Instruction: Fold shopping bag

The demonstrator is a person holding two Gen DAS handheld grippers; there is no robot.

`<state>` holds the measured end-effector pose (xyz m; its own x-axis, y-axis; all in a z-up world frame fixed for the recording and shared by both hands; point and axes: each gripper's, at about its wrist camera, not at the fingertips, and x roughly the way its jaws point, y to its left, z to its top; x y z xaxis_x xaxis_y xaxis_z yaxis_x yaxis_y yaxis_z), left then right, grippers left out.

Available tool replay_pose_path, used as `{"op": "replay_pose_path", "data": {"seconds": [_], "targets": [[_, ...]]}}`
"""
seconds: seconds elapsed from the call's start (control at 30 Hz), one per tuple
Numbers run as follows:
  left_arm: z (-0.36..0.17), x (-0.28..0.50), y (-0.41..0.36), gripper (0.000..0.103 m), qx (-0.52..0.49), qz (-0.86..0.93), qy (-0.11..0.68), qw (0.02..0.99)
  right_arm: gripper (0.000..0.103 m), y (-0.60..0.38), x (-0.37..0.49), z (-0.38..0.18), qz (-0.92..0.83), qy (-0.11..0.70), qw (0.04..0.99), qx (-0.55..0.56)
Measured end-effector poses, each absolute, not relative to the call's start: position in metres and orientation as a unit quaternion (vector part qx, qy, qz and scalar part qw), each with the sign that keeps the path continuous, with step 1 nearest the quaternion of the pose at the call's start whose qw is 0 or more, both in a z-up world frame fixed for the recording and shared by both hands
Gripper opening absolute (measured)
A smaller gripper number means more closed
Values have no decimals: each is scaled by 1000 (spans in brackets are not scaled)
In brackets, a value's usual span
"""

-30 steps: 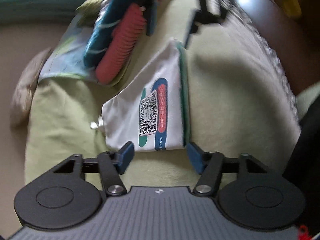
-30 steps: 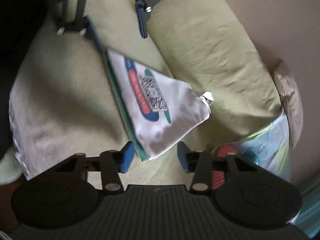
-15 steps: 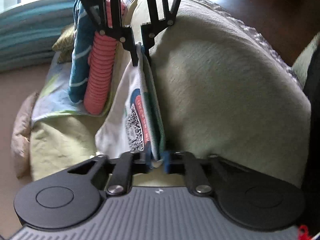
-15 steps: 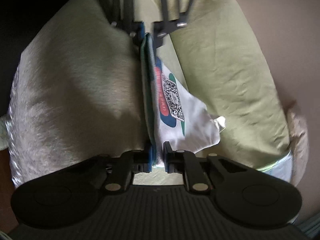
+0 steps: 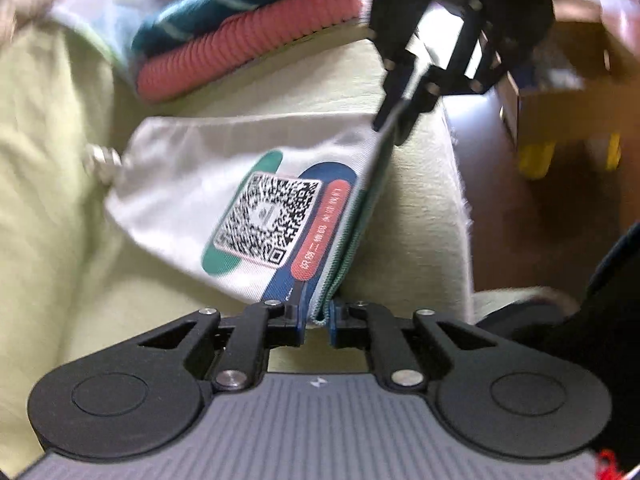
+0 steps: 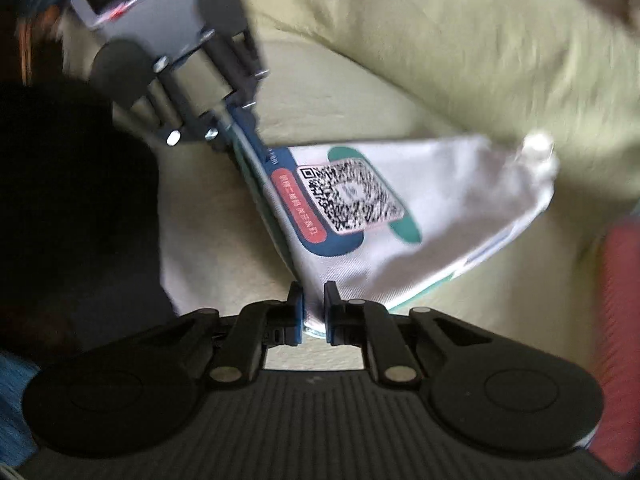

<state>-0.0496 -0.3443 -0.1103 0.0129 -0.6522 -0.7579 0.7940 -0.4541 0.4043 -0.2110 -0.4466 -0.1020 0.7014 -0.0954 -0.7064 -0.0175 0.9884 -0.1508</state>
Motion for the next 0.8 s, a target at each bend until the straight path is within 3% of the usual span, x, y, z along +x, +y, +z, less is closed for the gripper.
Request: {"op": "replay_pose_path", "data": {"seconds": [0.23, 0.47, 0.6, 0.7, 0.8], "targets": [[-98, -3, -366, 12, 407, -725, 225, 507, 9, -511, -204, -101, 1, 386, 912, 139], [-98, 19, -379, 16, 351, -727, 299, 508, 11, -538, -211, -119, -13, 385, 871, 306], [-96, 22, -372, 21, 331, -716, 314, 528, 9, -549, -203, -123, -23, 407, 844, 350], [-82, 12, -357, 22, 351, -694, 277, 564, 8, -555, -201, -126, -30, 417, 828, 375], [-63, -7, -337, 13, 379, -676, 215, 594, 7, -557, -197, -127, -33, 428, 818, 384]]}}
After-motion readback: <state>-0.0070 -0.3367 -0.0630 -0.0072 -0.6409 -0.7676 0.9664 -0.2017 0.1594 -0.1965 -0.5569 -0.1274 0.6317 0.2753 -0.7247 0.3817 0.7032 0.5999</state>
